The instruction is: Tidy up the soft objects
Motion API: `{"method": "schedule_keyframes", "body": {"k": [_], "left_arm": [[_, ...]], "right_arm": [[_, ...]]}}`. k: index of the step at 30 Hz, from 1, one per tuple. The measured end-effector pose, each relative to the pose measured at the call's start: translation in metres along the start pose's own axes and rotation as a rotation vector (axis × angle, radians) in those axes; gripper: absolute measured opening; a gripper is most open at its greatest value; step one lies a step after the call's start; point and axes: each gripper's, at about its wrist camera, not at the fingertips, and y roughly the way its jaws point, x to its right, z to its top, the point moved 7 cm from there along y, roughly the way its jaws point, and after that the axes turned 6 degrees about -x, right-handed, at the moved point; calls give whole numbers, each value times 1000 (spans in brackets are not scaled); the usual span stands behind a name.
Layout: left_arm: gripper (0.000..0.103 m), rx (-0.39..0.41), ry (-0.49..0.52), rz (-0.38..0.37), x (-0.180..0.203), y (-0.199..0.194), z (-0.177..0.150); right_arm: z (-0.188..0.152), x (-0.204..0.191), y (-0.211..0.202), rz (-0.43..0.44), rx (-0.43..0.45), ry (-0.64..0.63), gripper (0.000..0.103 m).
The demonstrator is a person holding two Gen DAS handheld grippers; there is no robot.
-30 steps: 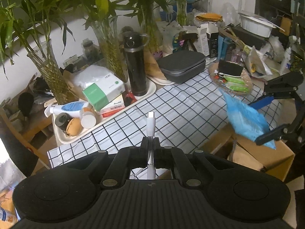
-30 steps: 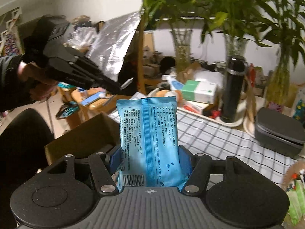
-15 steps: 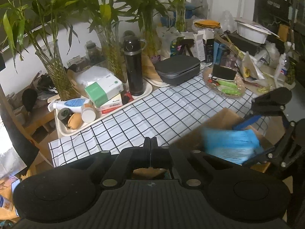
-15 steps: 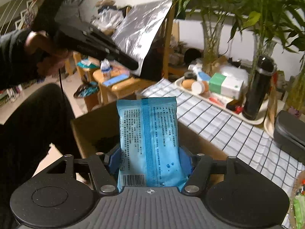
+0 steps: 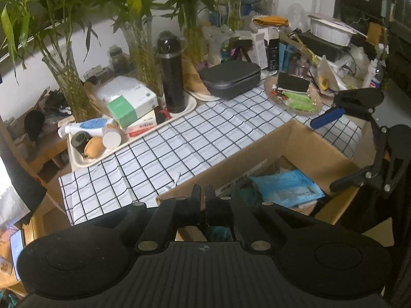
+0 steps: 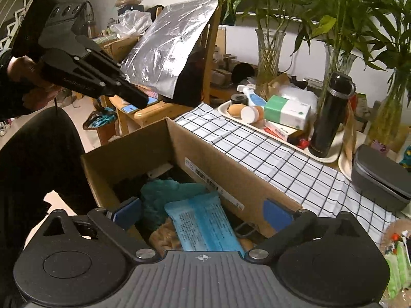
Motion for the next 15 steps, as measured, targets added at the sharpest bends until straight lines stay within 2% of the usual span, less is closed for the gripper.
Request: {"method": "schedule_keyframes", "body": {"k": [3,8,10,15], "left_arm": [[14,-4,0,-3,-1,2,-3],[42,23,12,-20,-6,4,2],[57,41,8,-27,-11,7,7],[58,35,-23,-76,-31,27,20]], "right_arm": [[0,2,1,-10,-2,8,103],[0,7,3,-48,-5,21,103],[1,13,4,-74,-2,36,103],[5,28,8,-106,4,82,103]]}}
